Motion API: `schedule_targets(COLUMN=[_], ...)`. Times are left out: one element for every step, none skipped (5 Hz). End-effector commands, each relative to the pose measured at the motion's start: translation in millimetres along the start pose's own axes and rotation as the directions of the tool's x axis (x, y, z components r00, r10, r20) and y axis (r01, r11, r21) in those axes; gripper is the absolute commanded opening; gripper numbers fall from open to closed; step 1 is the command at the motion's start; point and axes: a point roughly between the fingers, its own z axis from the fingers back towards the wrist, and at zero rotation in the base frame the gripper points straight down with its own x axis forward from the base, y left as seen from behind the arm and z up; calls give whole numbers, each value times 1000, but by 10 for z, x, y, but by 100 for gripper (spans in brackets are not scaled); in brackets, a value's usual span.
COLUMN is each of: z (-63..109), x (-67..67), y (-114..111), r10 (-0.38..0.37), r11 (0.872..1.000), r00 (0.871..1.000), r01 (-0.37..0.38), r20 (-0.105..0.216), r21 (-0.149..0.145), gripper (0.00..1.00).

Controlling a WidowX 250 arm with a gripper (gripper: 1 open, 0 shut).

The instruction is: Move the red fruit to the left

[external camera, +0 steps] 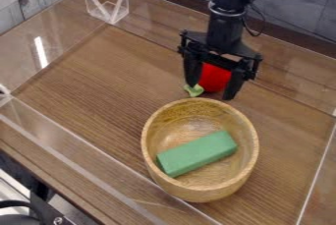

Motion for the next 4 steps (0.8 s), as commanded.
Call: schedule_targets(z=[108,-15,-128,-179], x=[189,232,276,325], y=[-48,-110,-172,-202], r10=[3,30,54,29], r11=[1000,1000,999,1000], r00=[998,997,996,996], r01=[-3,-30,-54,-29], r20=[69,69,73,82], r21=[-3,-2,-1,3], gripper=[100,100,100,100])
